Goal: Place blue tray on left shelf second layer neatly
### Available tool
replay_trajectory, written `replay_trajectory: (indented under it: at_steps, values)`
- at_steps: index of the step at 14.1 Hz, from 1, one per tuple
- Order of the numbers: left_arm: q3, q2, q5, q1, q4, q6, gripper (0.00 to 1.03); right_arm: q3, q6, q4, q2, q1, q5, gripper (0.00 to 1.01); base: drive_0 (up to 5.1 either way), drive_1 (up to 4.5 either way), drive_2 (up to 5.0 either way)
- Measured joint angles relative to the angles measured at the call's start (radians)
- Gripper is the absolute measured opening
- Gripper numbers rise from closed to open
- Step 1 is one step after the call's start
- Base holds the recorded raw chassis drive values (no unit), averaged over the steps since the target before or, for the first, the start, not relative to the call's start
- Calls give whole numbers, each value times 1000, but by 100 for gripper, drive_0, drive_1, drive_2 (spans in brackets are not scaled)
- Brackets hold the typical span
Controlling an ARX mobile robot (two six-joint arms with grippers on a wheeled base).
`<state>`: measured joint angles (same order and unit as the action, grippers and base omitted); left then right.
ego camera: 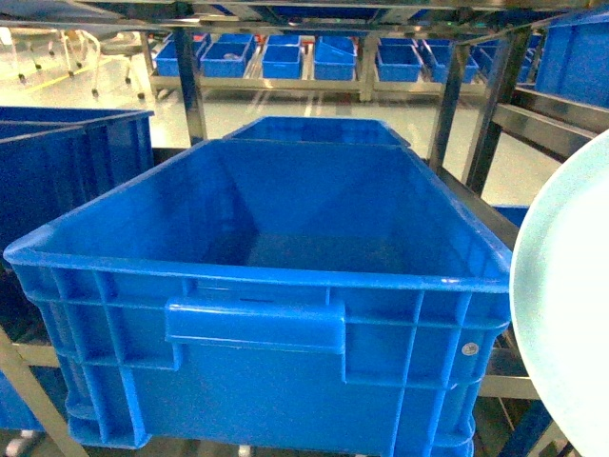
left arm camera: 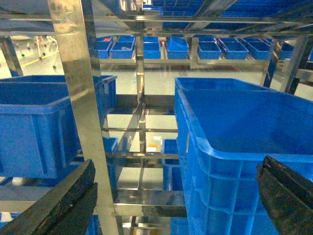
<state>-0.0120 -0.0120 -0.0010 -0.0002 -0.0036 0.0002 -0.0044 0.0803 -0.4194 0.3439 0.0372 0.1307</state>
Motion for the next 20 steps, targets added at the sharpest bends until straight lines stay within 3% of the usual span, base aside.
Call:
replay_trajectory:
  at_steps: [17, 20]
  values:
    - [0, 0, 0, 0, 0, 0, 98, 0, -1, -4, 1, 2, 1, 2, 0, 0, 0]
    - [0, 0, 0, 0, 0, 0, 98, 0, 0, -99, 79, -23, -5, 2, 0, 0, 0]
